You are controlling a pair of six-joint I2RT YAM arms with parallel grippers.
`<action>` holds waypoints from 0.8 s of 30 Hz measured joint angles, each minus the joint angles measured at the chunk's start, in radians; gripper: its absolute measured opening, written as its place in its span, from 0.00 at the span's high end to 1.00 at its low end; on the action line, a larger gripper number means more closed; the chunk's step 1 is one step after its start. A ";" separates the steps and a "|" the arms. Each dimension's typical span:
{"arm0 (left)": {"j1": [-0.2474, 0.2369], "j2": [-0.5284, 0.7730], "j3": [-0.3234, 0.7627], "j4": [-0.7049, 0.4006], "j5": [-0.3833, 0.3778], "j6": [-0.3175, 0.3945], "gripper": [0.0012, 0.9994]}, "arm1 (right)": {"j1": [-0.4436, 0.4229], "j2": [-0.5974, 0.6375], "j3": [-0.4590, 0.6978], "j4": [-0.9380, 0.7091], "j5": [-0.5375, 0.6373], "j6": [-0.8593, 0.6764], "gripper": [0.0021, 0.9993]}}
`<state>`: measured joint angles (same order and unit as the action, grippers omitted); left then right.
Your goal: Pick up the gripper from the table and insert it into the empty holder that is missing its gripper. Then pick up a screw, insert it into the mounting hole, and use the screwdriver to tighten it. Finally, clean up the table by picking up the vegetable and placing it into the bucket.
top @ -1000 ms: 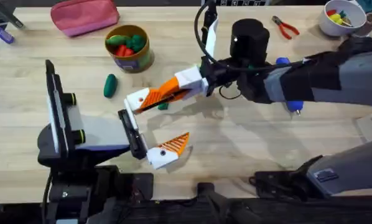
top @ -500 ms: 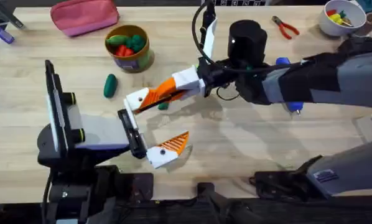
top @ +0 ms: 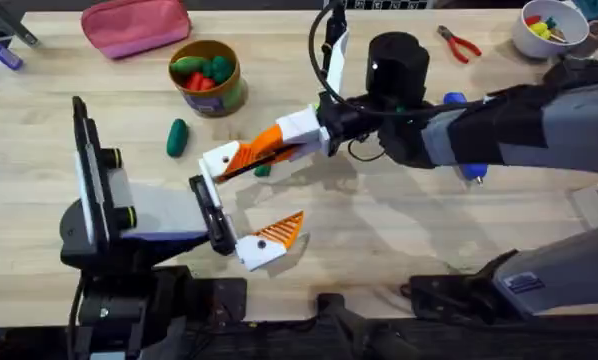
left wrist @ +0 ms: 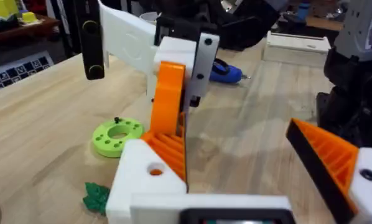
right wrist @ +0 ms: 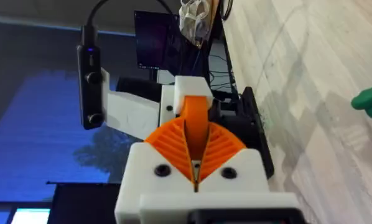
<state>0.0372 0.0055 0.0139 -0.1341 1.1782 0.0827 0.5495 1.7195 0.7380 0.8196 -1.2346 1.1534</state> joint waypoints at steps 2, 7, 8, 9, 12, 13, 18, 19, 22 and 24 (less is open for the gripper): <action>0.000 0.000 0.000 0.000 0.000 -0.001 0.01 | 0.000 0.000 0.000 0.000 0.000 0.000 1.00; 0.000 0.000 0.000 0.000 0.000 -0.001 0.01 | 0.000 0.000 0.000 0.000 0.000 0.003 1.00; 0.000 0.000 0.000 0.000 0.000 -0.001 0.01 | 0.000 0.000 0.000 0.000 0.000 0.003 1.00; 0.000 0.000 0.000 0.000 0.000 -0.001 0.01 | 0.000 0.000 0.000 -0.002 0.000 0.008 0.94; -0.002 0.000 0.000 0.000 0.008 0.006 0.01 | 0.000 0.000 -0.001 -0.011 0.025 0.007 0.52; -0.002 0.000 0.000 0.000 0.008 0.007 0.01 | 0.000 0.000 -0.001 -0.010 0.031 0.007 0.39; -0.002 0.000 0.000 0.000 0.008 0.008 0.01 | 0.000 0.000 -0.001 -0.011 0.045 0.007 0.02; -0.002 0.000 0.000 0.000 0.008 0.010 0.01 | 0.000 0.000 -0.001 -0.011 0.045 0.007 0.02; -0.002 0.000 0.000 0.000 0.008 0.011 0.01 | 0.000 0.000 -0.001 -0.011 0.045 0.007 0.01; -0.002 0.000 0.000 0.000 0.008 0.012 0.01 | 0.000 0.000 -0.001 -0.011 0.046 0.007 0.01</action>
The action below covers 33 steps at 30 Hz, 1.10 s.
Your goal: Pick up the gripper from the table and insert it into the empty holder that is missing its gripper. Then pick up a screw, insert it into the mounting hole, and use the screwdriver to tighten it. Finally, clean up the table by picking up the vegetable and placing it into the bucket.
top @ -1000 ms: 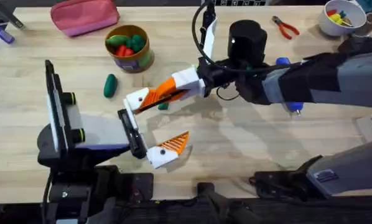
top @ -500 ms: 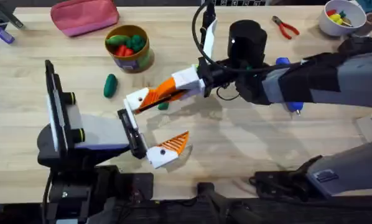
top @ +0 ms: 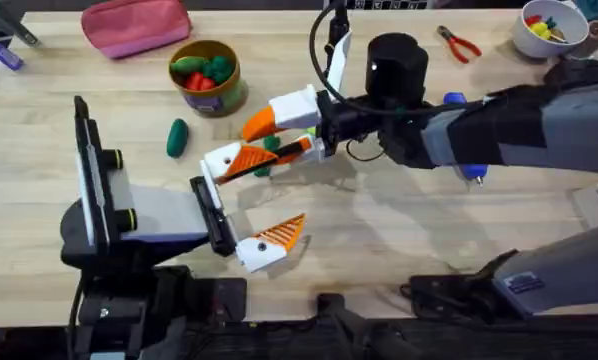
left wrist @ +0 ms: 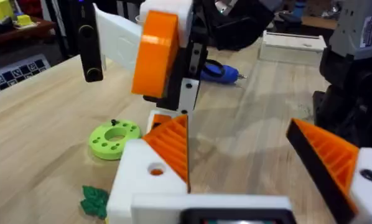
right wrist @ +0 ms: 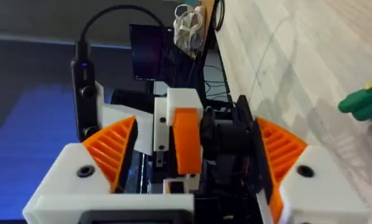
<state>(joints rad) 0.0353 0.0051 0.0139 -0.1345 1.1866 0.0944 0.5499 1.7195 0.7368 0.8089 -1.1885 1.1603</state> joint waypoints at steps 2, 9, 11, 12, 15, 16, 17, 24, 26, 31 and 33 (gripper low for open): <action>0.000 0.000 0.000 0.000 0.000 0.002 0.01 | 0.000 0.000 0.000 0.000 0.004 0.000 0.01; 0.000 0.000 0.000 0.000 0.000 0.002 0.01 | -0.005 -0.008 0.000 -0.009 0.014 -0.010 0.01; 0.000 0.000 0.000 0.000 0.000 0.002 0.01 | -0.014 -0.033 0.000 -0.035 0.015 -0.026 0.01; 0.000 0.000 0.000 0.000 0.000 0.002 0.01 | -0.022 -0.052 0.000 -0.058 0.015 -0.036 0.01; 0.000 0.000 0.000 0.000 0.000 0.002 0.01 | -0.060 -0.125 0.000 -0.185 0.018 -0.094 0.01; 0.000 0.000 0.000 0.000 0.000 0.002 0.01 | -0.074 -0.150 0.001 -0.258 0.024 -0.122 0.01; 0.000 0.000 0.000 0.000 0.000 0.002 0.01 | -0.089 -0.175 0.001 -0.341 0.031 -0.157 0.01; 0.000 0.000 0.000 0.000 0.000 0.002 0.01 | -0.207 -0.278 0.103 -1.086 0.169 -0.502 0.01; 0.000 0.000 0.000 0.000 0.001 0.002 0.01 | -0.229 -0.291 0.191 -1.291 0.236 -0.615 0.01; 0.000 0.000 0.000 0.000 0.003 0.002 0.01 | -0.236 -0.306 0.450 -1.656 0.458 -0.837 0.01; 0.000 0.000 0.000 0.000 0.003 0.002 0.01 | -0.236 -0.306 0.541 -1.750 0.554 -0.899 0.01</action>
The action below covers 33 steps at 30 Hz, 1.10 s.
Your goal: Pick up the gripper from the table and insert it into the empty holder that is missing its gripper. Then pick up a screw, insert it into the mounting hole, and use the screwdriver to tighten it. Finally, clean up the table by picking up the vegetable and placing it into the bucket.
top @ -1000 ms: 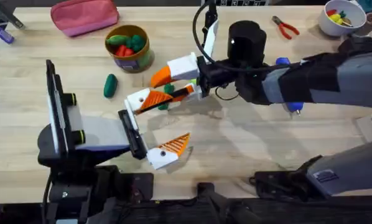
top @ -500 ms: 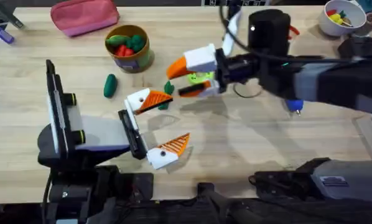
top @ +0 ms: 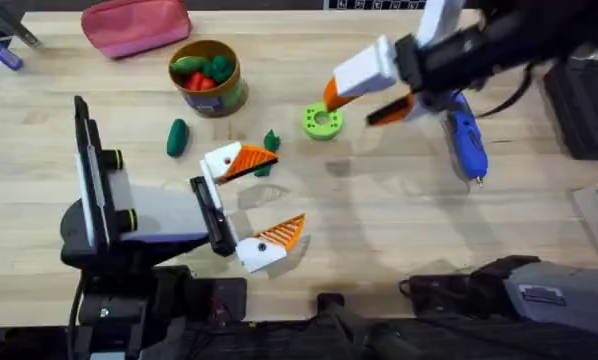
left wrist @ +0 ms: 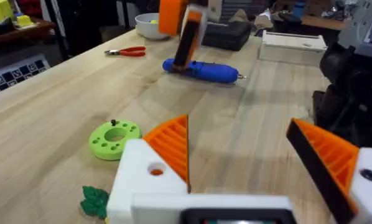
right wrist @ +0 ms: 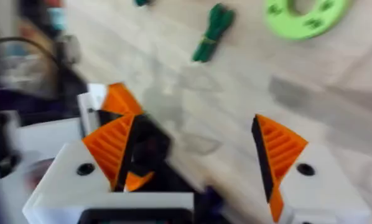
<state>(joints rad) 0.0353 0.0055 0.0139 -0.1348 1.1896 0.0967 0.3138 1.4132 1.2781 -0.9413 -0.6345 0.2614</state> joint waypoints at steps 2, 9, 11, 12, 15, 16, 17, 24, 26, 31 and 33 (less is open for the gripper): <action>0.000 0.000 0.000 0.000 0.000 0.000 0.01 | 0.000 0.004 0.073 -0.079 0.095 -0.044 0.01; 0.000 0.000 0.000 0.000 0.000 0.000 0.01 | 0.051 0.111 0.252 -0.256 0.414 -0.112 0.01; 0.000 0.000 0.000 0.000 0.000 0.000 0.01 | 0.076 0.165 0.290 -0.282 0.488 -0.118 0.01; 0.000 0.000 0.000 0.000 0.000 0.000 0.01 | 0.089 0.195 0.311 -0.288 0.520 -0.121 0.01; 0.000 0.000 0.000 0.000 0.000 0.000 0.01 | 0.117 0.276 0.370 -0.290 0.589 -0.128 0.01; 0.000 0.000 0.000 0.000 0.000 0.000 0.01 | 0.125 0.297 0.388 -0.290 0.605 -0.131 0.01; 0.000 0.000 0.000 0.000 0.000 0.000 0.01 | 0.131 0.312 0.401 -0.287 0.620 -0.134 0.01; 0.000 0.000 0.000 0.000 0.000 0.000 0.01 | 0.142 0.319 0.425 -0.291 0.666 -0.150 0.01; 0.000 0.000 0.000 0.000 0.000 0.000 0.01 | 0.142 0.315 0.427 -0.286 0.671 -0.151 0.01; 0.000 0.000 0.000 0.000 0.000 0.000 0.01 | 0.144 0.314 0.427 -0.205 0.675 -0.152 0.01; 0.000 0.000 0.000 0.000 0.000 0.000 0.01 | 0.152 0.315 0.428 -0.171 0.678 -0.159 0.01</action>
<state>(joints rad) 0.0353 0.0052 0.0139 -0.1349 1.1896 0.0968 0.4662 1.7280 1.7062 -1.1120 0.0430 0.1022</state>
